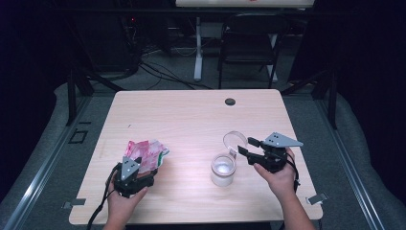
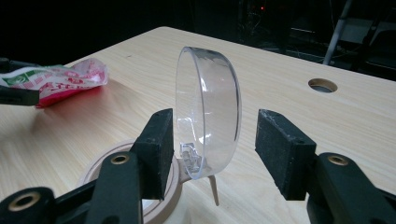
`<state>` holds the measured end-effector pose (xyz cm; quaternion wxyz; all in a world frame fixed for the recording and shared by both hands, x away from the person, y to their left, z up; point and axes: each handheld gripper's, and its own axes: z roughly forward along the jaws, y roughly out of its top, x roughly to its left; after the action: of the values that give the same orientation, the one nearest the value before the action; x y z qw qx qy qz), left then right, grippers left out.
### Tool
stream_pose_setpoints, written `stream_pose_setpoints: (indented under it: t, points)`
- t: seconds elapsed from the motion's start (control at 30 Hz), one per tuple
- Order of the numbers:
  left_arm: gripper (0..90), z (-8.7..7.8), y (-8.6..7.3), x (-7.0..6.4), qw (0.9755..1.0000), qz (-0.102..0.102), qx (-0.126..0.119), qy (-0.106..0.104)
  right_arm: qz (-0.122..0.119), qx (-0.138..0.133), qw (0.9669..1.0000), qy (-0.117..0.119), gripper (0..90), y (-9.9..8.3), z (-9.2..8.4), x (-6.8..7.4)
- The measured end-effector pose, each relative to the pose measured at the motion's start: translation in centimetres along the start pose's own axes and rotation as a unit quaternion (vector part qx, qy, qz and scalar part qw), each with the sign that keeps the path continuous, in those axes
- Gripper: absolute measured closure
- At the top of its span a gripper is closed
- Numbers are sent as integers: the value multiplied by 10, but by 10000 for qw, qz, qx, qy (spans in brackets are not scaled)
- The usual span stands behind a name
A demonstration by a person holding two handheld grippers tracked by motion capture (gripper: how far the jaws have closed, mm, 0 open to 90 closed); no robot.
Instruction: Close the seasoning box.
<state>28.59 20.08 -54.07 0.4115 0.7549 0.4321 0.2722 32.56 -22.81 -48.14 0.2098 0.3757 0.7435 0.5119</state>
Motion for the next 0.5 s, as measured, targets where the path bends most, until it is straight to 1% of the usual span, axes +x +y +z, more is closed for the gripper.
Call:
stream_pose_setpoints:
  t: [0.03,0.13,0.23,0.27,0.37,0.43,0.5]
  points:
    - [310,1,0,-2,10000,18,-14,-21,-10,-1,10000,0,467,0,1,-1]
    - [308,1,1,-7,9999,67,-8,-124,65,-12,10000,43,478,-2,3,-3]
    - [307,1,1,-11,9997,99,-1,-218,101,-14,9999,73,544,-2,4,-4]
    - [307,2,1,-13,9997,97,-1,-231,121,-25,9998,134,569,-2,4,-4]
    - [307,2,1,-16,9995,147,3,-278,56,-20,9998,186,620,-2,5,-2]
    - [307,2,2,-18,9994,145,1,-307,-7,-9,9999,129,657,-1,6,0]
    - [307,2,2,-21,9993,166,-8,-338,-31,-17,9999,139,677,-1,5,0]
